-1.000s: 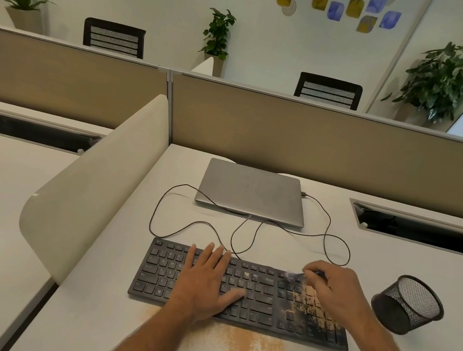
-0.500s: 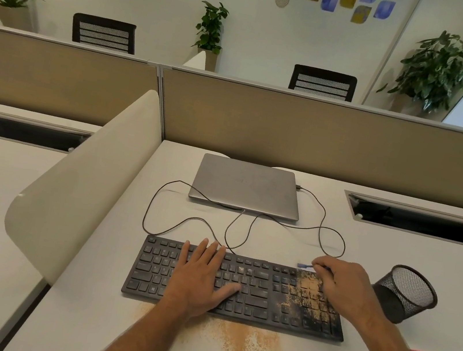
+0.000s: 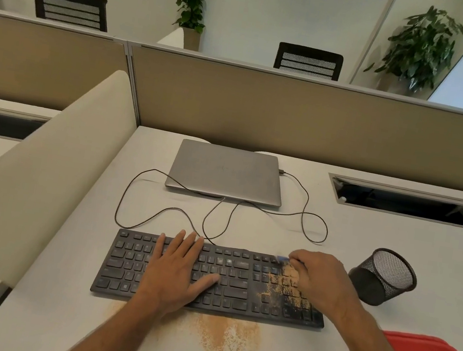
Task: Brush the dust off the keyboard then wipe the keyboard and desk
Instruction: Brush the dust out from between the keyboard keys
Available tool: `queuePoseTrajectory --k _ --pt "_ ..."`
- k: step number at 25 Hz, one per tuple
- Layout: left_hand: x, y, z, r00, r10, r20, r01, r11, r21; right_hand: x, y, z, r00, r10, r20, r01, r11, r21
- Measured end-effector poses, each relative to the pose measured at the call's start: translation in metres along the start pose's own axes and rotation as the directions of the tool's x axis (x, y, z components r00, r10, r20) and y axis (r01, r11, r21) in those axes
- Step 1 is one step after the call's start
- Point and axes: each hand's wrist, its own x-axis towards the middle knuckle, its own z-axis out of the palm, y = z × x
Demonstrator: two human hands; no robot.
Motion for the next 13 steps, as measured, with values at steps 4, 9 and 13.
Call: queuePoseTrajectory --k 4,9,13 --pt "0.002 0.000 0.002 1.000 0.000 -0.006 0.000 1.000 -0.017 -0.009 0.004 0.005 0.994 -0.017 0.111 0.024 0.998 -0.062" --pt "0.003 0.002 0.003 1.000 -0.019 -0.015 0.019 0.999 -0.033 -0.012 0.007 0.005 0.999 -0.033 0.027 0.034 0.999 -0.025" --pt "0.002 0.004 0.001 1.000 -0.031 0.001 0.031 0.999 -0.020 -0.022 0.010 0.005 0.993 -0.045 0.110 0.049 0.998 -0.034"
